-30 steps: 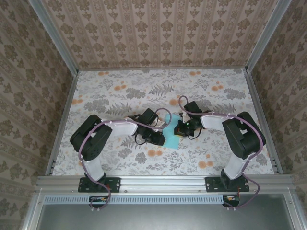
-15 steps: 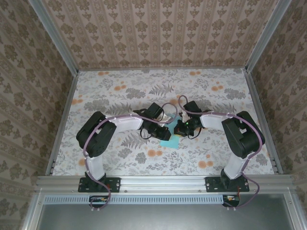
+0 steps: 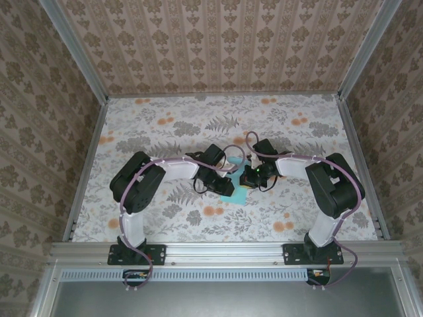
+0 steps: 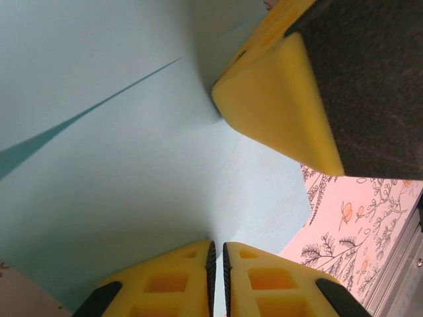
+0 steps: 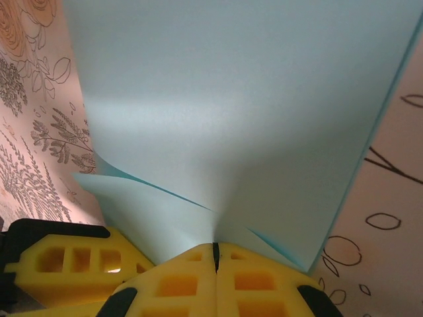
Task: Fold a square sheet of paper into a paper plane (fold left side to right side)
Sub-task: Fold the triangle a second time at the center of the table.
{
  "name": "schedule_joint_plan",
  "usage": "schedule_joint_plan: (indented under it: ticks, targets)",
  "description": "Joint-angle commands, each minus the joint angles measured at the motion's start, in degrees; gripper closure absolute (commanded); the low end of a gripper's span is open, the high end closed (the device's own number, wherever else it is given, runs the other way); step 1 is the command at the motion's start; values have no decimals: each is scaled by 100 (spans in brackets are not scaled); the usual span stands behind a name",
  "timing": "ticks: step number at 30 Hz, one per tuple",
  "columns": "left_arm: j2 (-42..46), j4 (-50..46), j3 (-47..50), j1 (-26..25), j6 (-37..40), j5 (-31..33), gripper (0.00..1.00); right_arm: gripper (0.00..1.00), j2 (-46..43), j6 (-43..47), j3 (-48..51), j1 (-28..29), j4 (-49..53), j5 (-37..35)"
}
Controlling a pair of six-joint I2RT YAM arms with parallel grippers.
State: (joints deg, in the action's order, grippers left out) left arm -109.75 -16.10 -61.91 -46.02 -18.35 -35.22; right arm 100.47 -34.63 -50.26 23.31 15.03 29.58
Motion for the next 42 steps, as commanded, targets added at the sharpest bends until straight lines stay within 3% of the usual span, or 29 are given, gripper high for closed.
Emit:
schedule_joint_plan:
  ticks: [1, 13, 22, 26, 31, 38, 42]
  targets:
    - [203, -99, 360, 76, 29, 17, 85, 100, 175, 118, 12, -20, 544, -373]
    - [947, 100, 1390, 138, -244, 37, 86, 100, 209, 198, 30, -151, 543, -357]
    - [1543, -28, 1527, 448, -133, -15, 84, 99, -206, 6, 68, -182, -99, -76]
    - [1624, 142, 1229, 650, -129, -98, 76, 84, -542, -70, 20, -226, -455, -268]
    - [1265, 474, 640, 731, -131, -56, 52, 69, -866, 39, 98, -385, -550, -579]
    - [449, 618, -49, 692, -25, -291, 47, 47, -1312, -82, 533, -503, -832, -606]
    - [172, 599, -204, 680, 51, -326, 49, 41, -1522, -145, 761, -548, -879, -580]
